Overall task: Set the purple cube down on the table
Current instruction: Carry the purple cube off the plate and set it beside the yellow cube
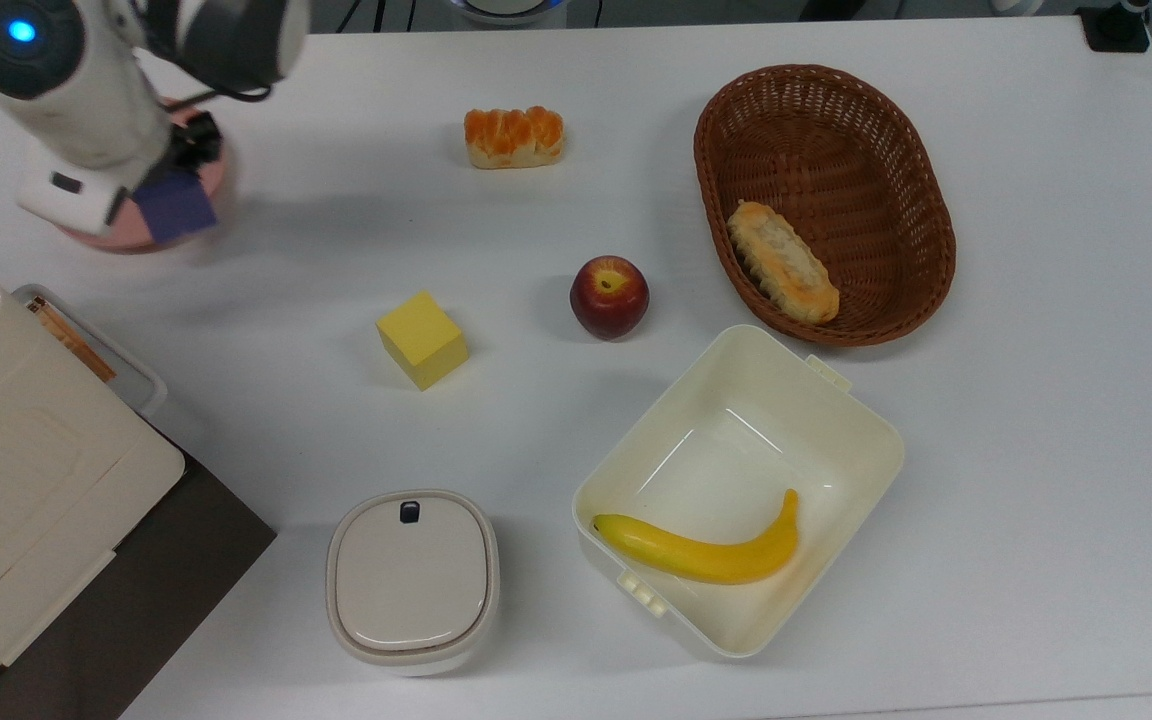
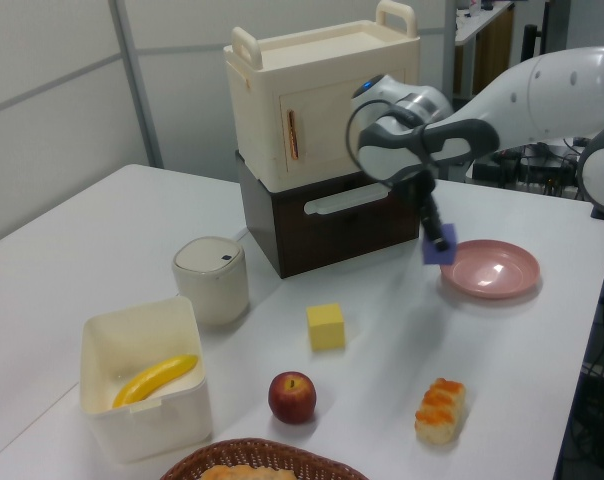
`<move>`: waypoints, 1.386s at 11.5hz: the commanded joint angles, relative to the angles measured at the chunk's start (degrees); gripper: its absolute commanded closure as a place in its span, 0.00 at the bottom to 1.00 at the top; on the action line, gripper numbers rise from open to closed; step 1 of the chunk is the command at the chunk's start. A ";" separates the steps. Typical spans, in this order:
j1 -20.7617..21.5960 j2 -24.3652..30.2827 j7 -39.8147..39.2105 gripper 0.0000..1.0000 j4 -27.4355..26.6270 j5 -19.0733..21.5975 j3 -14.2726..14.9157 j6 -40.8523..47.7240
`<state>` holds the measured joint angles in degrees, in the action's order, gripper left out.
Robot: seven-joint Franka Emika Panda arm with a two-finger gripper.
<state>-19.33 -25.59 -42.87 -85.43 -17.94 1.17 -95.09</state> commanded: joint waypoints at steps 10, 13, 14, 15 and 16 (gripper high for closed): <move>16.24 0.18 16.76 0.00 -0.79 6.78 0.24 1.14; 16.60 3.78 16.85 0.00 0.44 6.95 0.07 1.23; 17.82 5.10 16.94 0.00 0.44 6.95 0.06 1.23; 18.61 6.41 17.03 0.00 0.44 6.78 0.15 1.31; 19.75 7.64 17.72 0.00 0.44 6.86 0.15 1.32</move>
<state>-2.39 -21.94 -26.78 -83.80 -12.02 0.80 -95.06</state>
